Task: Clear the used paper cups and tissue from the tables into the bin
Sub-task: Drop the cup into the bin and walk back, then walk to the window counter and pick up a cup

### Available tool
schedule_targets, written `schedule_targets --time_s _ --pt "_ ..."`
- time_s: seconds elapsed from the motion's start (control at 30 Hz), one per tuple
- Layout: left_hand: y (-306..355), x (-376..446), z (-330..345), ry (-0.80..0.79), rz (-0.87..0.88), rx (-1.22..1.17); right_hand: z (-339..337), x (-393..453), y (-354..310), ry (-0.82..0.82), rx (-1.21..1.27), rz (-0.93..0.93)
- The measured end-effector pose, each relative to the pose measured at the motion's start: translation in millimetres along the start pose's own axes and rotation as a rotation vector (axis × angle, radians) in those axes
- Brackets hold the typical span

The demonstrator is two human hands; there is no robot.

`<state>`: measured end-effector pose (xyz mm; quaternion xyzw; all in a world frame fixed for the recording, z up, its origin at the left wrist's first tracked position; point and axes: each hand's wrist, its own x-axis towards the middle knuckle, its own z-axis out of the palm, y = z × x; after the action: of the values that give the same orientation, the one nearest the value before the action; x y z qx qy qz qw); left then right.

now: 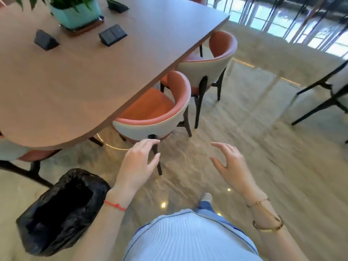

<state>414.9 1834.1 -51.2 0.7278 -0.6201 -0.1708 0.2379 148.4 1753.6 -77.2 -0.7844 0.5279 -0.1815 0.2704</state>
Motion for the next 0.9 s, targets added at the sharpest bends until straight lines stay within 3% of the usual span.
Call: schedule_targets --time_s 0.3,0.6,0.9 --pt "134.4 113.2 100.5 -0.114 0.173 -0.066 -115.9 19.1 140.8 0.156 -0.013 0.181" --pt "226.3 228.6 163.9 -0.205 0.287 -0.073 -177.7 64.4 223.4 0.267 0.006 0.339" --pt "290.4 408.5 227.4 -0.239 0.426 -0.078 -235.1 189.0 317.5 0.371 0.036 0.432"
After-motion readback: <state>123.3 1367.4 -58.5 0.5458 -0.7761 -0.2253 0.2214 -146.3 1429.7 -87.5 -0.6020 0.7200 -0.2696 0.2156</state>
